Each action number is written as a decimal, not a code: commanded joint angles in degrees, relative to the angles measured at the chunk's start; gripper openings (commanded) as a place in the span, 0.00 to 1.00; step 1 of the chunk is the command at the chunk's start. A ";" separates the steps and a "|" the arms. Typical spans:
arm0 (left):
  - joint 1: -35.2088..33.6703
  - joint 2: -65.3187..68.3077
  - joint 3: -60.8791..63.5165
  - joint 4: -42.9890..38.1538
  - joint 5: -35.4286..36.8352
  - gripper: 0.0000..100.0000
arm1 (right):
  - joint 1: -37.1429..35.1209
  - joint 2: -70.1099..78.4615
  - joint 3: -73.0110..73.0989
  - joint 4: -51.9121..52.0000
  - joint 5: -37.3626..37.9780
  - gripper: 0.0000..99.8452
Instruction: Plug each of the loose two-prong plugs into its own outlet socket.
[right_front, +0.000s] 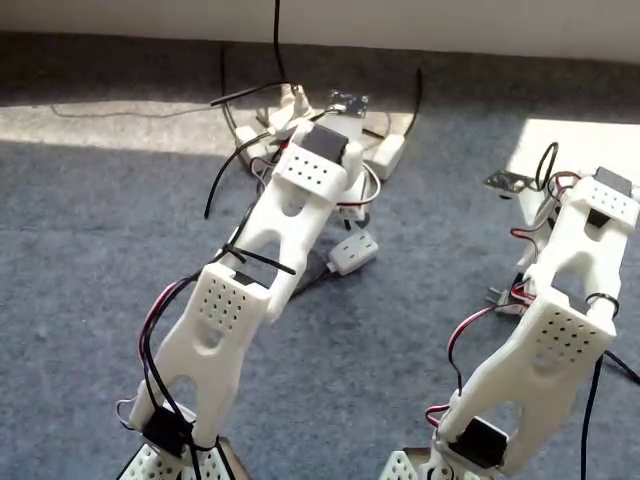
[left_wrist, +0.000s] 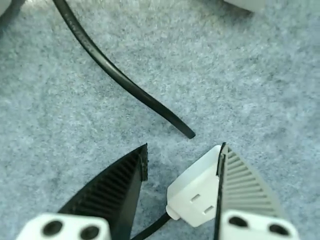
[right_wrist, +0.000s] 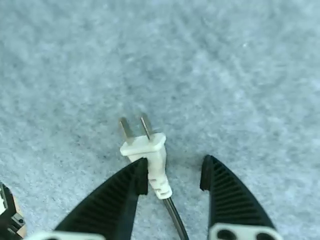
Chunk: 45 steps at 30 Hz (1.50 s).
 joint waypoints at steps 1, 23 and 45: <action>-0.57 -0.92 -1.89 -0.53 0.53 0.23 | 0.75 -3.56 1.27 2.59 0.79 0.18; -0.75 -0.84 -1.89 -0.53 0.53 0.23 | -0.22 -7.78 20.09 -11.12 -0.44 0.02; -5.14 -1.01 -5.49 -0.09 0.79 0.23 | -12.70 -46.90 26.68 2.24 -9.76 0.01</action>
